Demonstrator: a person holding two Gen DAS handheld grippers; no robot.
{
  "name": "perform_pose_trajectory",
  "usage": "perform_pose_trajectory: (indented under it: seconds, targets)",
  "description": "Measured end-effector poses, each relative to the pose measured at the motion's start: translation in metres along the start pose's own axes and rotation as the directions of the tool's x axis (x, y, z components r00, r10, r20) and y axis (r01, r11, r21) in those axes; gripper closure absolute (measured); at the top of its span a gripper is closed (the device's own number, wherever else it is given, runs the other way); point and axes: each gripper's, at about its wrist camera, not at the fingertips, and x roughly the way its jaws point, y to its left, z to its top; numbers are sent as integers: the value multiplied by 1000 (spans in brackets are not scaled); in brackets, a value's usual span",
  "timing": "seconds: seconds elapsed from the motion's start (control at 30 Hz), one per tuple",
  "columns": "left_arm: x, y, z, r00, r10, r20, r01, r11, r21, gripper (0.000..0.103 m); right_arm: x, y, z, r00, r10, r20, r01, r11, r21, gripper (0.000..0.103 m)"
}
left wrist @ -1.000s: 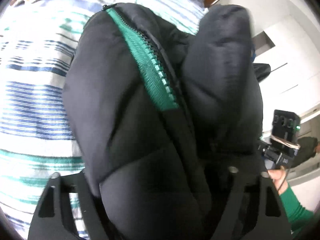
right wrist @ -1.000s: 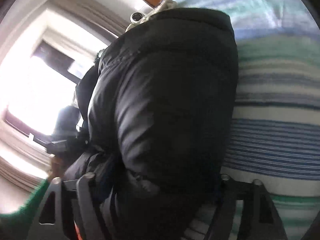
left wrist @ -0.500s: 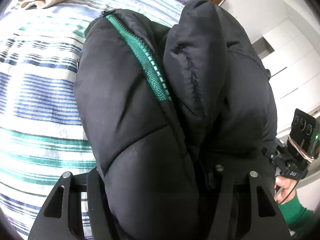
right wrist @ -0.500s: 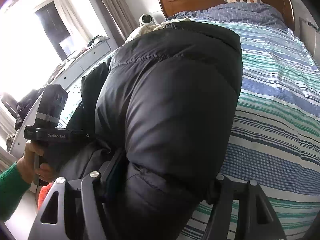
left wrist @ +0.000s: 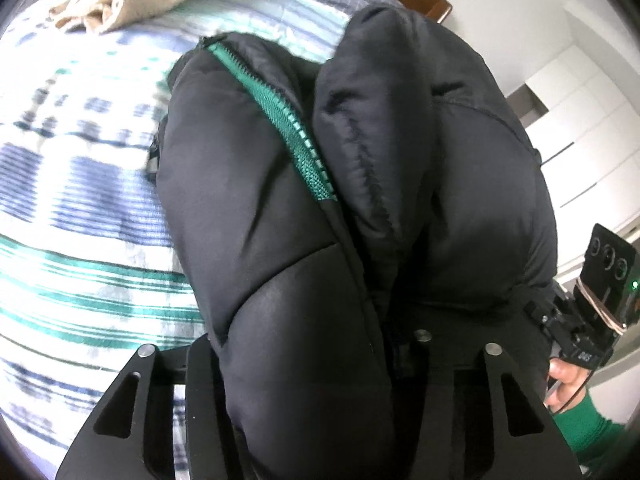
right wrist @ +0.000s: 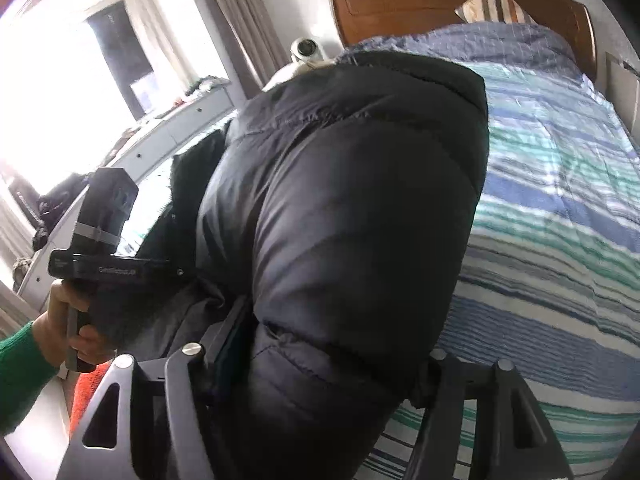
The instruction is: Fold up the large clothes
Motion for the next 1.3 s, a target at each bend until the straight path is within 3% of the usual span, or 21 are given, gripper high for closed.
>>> perform_pose_trajectory:
  seconds: [0.17,0.37,0.5,0.63,0.7,0.73,0.77,0.8,0.83,0.9,0.97,1.03,1.07,1.13,1.17,1.23,1.27,1.3]
  targets:
    - [-42,-28,16,996,-5,88,1,999,44,56,-39,16,23,988,69,138,-59,995,-80,43]
    - [-74,-51,90,978,16,206,-37,994,100,56,-49,-9,93,959,141,245,-109,984,-137,43]
    - [-47,-51,141,976,38,214,-58,994,89,56,-20,-59,133,949,187,255,-163,980,-114,43]
    - [19,-38,167,985,67,158,-77,995,61,54,28,-128,147,964,191,184,-187,982,-38,43]
    - [66,-24,167,988,115,98,-119,992,34,40,58,-161,141,976,188,113,-193,981,36,42]
    - [97,-15,161,984,169,49,-170,985,18,32,77,-181,133,980,192,60,-197,976,94,36]
    - [111,-11,155,982,187,37,-188,982,12,12,99,-204,122,981,193,-15,-188,966,176,33]
    - [117,-4,147,984,162,80,-162,987,-5,0,119,-232,105,976,200,-86,-167,942,290,25]
    - [114,-1,143,986,123,110,-122,992,-19,0,124,-255,91,970,230,-78,-184,904,387,14]
    - [103,0,136,989,104,108,-99,994,-46,0,108,-280,72,978,208,-16,-176,866,468,0]
    - [80,-5,124,979,154,135,-152,988,-21,1,70,-287,57,988,137,73,-155,867,473,0]
    - [47,-20,103,950,233,207,-248,967,49,1,36,-278,49,995,28,96,-65,909,411,0]
    - [30,-31,88,925,289,247,-318,944,86,1,16,-266,45,994,-58,95,22,939,344,0]
    - [6,-50,62,871,372,321,-429,894,128,1,-16,-241,40,973,-207,98,182,959,217,0]
    - [-6,-63,45,837,405,367,-480,866,139,1,-33,-220,34,947,-307,97,291,945,152,0]
    - [-32,-91,6,774,445,450,-552,823,135,0,-56,-186,28,892,-436,115,430,900,74,0]
    - [-34,-105,-1,756,455,471,-569,812,129,0,-66,-169,28,866,-480,139,477,877,54,0]
    - [-40,-114,-14,738,466,489,-584,803,117,0,-83,-148,19,823,-534,193,537,843,41,0]
